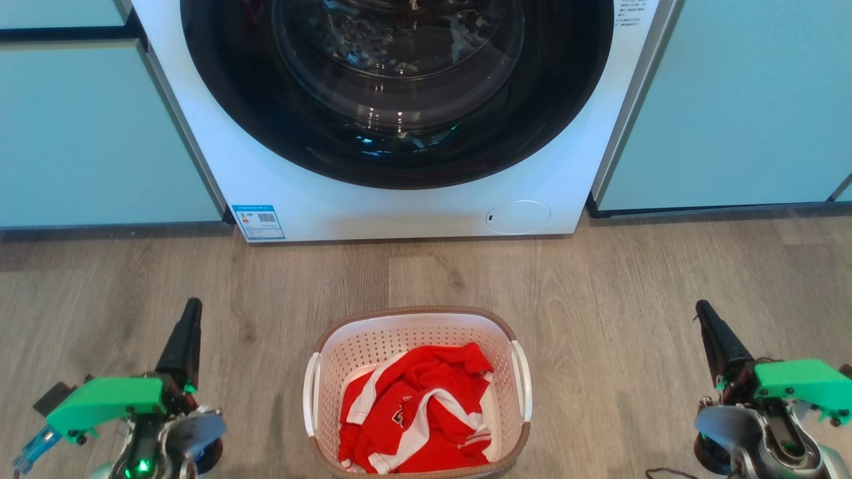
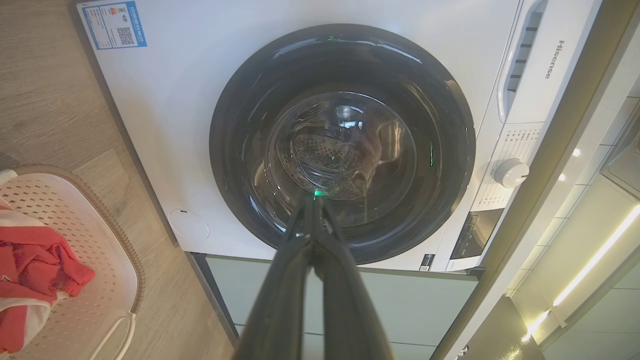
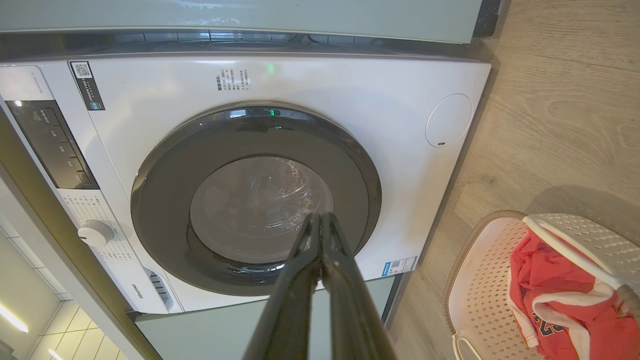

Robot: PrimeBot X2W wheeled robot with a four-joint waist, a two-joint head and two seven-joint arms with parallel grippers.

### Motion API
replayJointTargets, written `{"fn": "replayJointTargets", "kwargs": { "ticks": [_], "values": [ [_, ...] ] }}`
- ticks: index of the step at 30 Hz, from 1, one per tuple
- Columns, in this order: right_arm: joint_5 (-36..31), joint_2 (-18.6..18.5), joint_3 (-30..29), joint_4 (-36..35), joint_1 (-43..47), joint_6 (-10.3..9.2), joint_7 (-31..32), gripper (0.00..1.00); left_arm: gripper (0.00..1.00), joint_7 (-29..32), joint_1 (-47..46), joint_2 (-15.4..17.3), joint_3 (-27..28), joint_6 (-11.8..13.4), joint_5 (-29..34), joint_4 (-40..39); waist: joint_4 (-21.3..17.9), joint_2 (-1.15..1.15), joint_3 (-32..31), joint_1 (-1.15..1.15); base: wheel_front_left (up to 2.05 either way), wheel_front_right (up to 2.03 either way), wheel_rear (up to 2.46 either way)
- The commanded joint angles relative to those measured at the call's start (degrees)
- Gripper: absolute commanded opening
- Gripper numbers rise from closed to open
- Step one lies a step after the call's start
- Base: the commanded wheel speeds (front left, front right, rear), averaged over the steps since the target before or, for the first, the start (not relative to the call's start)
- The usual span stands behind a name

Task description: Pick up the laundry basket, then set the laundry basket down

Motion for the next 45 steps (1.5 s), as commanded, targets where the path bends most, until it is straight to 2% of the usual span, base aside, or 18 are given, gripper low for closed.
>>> {"fn": "replayJointTargets", "kwargs": {
  "ticks": [1, 27, 28, 32, 45],
  "values": [
    [-0.53, -0.42, 0.97, -1.77, -2.81, -0.09, 0.44, 0.00, 0.00, 0.37, -3.20, 0.28, 2.09, -0.39, 0.56, -1.67, 0.00, 0.00, 0.00, 0.00, 0.00, 0.00, 0.00],
    [-0.57, -0.38, 0.91, -1.77, -2.81, -0.09, 0.48, 0.00, 0.00, 0.41, -3.20, 0.25, 2.13, -0.39, 0.60, -1.67, 0.00, 0.00, 0.00, 0.00, 0.00, 0.00, 0.00],
    [0.01, 0.05, -0.01, 0.17, 0.03, 0.00, -0.02, 1.00, 1.00, -0.02, 0.04, -0.02, -0.01, 0.05, -0.02, 0.20, 0.00, 0.00, 0.00, 0.00, 0.00, 0.00, 0.00],
    [-0.08, 0.42, 0.28, 2.90, 1.44, 0.00, -0.15, 1.00, 1.00, -0.19, 1.85, -0.18, -0.14, 0.06, 0.07, 2.95, 0.00, 0.00, 0.03, 0.00, 0.00, 0.00, 0.00],
    [-2.83, 0.35, 0.00, 1.93, 0.88, -0.01, -2.15, 1.00, 1.00, -2.20, 1.38, -0.15, 0.87, 0.02, 1.88, 2.47, -0.07, 0.00, 0.11, 0.00, 0.00, 0.00, 0.00]
  ]
}}
